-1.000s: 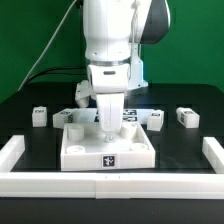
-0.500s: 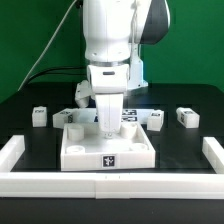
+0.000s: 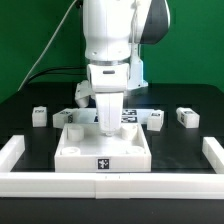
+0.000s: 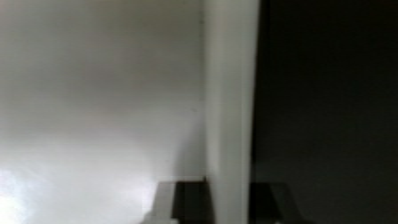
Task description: Assemble one leg
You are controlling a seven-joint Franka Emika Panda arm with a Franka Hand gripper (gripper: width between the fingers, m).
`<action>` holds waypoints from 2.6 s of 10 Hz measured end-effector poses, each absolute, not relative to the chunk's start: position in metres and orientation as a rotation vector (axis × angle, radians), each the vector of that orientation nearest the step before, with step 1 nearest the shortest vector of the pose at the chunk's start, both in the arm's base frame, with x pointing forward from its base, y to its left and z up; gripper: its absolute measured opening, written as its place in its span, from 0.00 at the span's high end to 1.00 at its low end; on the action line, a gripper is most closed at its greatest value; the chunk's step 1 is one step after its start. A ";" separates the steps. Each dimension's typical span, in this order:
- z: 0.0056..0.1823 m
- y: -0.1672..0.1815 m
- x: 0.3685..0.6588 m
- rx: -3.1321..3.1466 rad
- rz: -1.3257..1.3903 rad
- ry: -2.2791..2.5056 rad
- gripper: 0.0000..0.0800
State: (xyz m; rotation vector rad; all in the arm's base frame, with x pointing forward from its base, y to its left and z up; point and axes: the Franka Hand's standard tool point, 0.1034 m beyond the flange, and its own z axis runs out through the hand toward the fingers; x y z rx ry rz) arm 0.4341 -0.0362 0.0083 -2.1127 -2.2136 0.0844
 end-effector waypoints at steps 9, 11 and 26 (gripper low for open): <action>0.012 0.044 0.452 -2.206 0.031 -2.118 0.92; 0.010 0.059 0.454 -2.191 0.024 -2.126 0.92; 0.007 0.078 0.488 -2.144 -0.020 -2.183 0.92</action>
Offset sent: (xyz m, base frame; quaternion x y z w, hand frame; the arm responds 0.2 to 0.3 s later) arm 0.0069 0.0384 0.0005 -0.0116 0.0177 0.0242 0.9995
